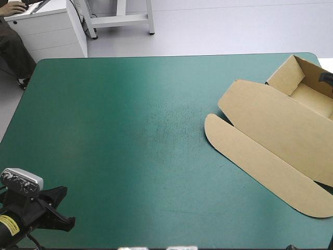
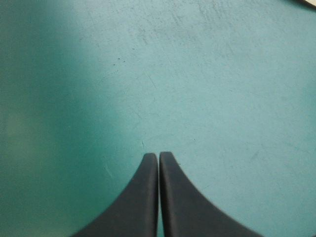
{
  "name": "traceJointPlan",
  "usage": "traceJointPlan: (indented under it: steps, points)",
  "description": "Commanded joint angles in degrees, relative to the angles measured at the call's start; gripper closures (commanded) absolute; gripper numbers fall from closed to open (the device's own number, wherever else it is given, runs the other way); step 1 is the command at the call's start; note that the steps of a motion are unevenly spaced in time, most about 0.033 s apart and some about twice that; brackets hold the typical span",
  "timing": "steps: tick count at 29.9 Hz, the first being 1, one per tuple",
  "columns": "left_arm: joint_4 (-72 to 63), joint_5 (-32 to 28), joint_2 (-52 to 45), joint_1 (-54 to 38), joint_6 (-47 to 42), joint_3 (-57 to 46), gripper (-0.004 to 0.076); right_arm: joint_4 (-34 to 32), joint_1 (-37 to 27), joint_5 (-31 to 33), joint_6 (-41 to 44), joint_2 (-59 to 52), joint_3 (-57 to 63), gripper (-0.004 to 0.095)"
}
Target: Fold the box
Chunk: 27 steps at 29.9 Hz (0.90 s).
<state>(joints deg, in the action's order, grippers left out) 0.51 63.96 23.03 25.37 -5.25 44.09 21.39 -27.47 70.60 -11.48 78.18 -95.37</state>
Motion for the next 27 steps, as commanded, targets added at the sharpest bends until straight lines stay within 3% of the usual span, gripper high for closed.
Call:
traceJointPlan:
  steps: [1, 13, 17, 27]
  points:
    - [0.79, -4.15, -0.29, 0.16, -0.28, 1.57, 0.0734, 6.87, 1.1, -3.56, -4.62, -7.82, 2.42, 0.0908]
    - [1.8, -10.25, -6.91, 0.16, -0.13, -2.74, 0.0734, -0.12, 23.08, -13.67, -8.26, -27.77, 21.51, 0.0909]
    - [2.99, -12.35, -9.74, 0.16, -0.13, -5.34, 0.0734, -0.23, 27.12, -19.67, -14.31, -33.43, 29.06, 0.0909]
    - [2.87, -13.27, -16.81, 0.16, 0.7, -12.13, 0.0734, -1.96, 29.22, -32.78, -14.46, -51.42, 50.82, 0.0909]
